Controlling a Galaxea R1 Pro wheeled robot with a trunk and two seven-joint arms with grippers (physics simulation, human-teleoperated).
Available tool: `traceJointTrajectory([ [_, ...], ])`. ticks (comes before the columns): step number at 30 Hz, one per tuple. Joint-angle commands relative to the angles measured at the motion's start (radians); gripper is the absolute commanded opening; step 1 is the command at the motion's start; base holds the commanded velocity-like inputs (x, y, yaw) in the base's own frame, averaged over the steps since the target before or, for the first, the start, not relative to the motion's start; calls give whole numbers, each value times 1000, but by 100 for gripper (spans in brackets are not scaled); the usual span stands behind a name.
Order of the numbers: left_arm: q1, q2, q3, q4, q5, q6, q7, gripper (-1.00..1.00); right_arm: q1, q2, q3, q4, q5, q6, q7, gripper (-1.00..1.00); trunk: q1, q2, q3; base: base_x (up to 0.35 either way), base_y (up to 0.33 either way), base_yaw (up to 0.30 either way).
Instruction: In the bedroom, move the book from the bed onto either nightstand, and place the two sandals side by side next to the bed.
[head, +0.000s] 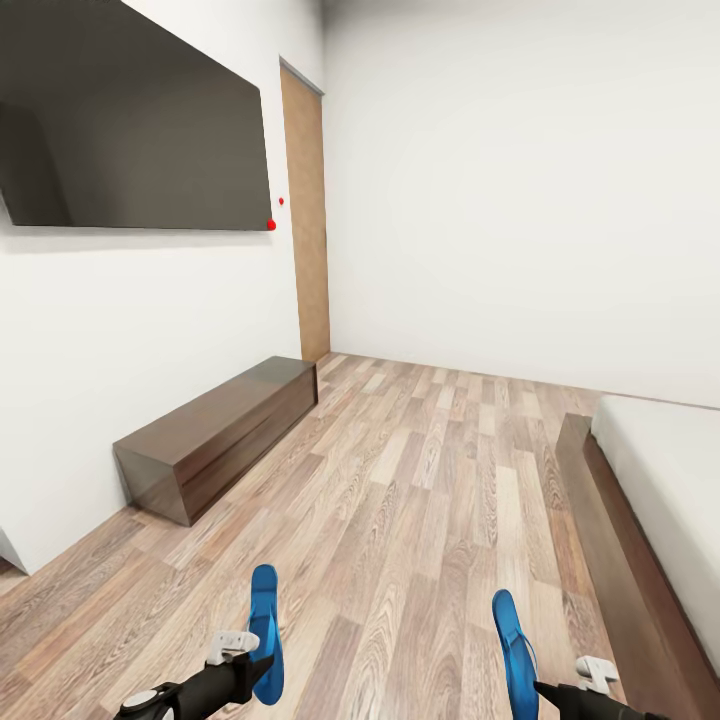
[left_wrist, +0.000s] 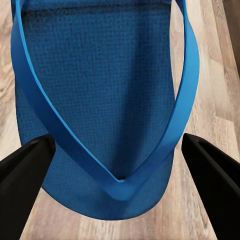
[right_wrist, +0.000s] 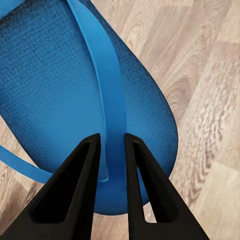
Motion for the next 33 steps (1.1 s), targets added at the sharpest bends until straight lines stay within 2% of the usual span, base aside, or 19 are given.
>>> traceJointTrajectory([
  [1, -1, 0, 3, 0, 6, 6, -5, -100, -1, 0, -5, 1, 0, 0, 4, -100, 0, 0, -1, 0, 0, 0],
  [23, -1, 0, 3, 0, 6, 6, -5, -100, -1, 0, -5, 1, 0, 0, 5, -100, 0, 0, 0, 0, 0, -38],
  [33, -1, 0, 3, 0, 7, 6, -5, -100, -1, 0, -5, 1, 2, 0, 5, -100, 0, 0, 7, 0, 0, -216],
])
